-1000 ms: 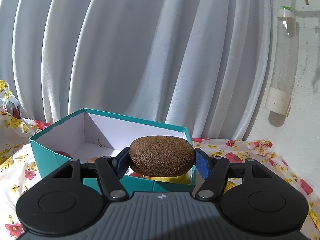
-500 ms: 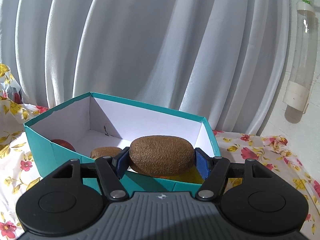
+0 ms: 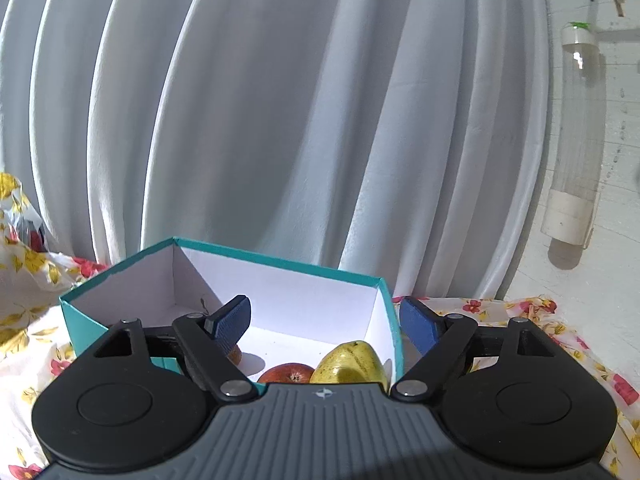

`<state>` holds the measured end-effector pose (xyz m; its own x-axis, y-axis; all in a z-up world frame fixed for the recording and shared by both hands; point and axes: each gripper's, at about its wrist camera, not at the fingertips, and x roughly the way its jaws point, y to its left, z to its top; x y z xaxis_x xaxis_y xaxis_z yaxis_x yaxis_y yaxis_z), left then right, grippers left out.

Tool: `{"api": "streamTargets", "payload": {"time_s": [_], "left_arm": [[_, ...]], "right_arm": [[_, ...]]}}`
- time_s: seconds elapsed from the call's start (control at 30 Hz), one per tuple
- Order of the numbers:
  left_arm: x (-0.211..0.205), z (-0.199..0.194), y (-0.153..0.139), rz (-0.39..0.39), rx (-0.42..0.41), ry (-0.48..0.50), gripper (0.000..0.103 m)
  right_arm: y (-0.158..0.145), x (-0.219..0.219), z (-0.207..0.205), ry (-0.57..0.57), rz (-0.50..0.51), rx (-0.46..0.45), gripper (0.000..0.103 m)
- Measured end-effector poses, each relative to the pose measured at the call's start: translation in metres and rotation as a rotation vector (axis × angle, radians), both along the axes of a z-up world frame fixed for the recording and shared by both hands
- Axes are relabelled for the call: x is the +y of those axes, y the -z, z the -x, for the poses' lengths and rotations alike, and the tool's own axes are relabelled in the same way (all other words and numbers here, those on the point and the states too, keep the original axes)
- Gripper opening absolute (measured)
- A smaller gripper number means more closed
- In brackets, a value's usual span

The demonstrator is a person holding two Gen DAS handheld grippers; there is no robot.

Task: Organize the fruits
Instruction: 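Move the left gripper down to a cherry tomato on the cloth and close on it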

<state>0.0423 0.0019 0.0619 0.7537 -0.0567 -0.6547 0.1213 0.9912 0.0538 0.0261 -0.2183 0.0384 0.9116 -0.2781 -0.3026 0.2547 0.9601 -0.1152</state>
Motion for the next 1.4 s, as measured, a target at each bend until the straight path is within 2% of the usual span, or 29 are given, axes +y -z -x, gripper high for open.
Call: {"api": "streamTargets", "payload": {"time_s": [0.2,0.47,0.57,0.9,1.07,1.4], "left_arm": [[-0.018,0.005,0.016,0.012,0.028,0.089,0.103],[-0.053,0.026,0.039,0.020,-0.007,0.233,0.103],[-0.067,0.029,0.055,0.004,0.044,0.277,0.103],[-0.095,0.040,0.090,-0.029,0.112,0.339,0.103],[-0.101,0.038,0.106,-0.057,0.163,0.317,0.103],[-0.114,0.045,0.108,-0.059,0.105,0.334,0.103]], "right_arm": [[-0.013,-0.017,0.042,0.057,-0.044,-0.029,0.090],[-0.020,-0.026,0.083,0.098,-0.078,-0.041,0.093],[-0.020,-0.031,0.094,0.121,-0.086,-0.034,0.093],[-0.015,-0.039,0.108,0.140,-0.103,-0.012,0.093],[-0.007,-0.043,0.110,0.143,-0.126,0.009,0.093],[0.004,-0.050,0.111,0.142,-0.140,0.033,0.093]]}}
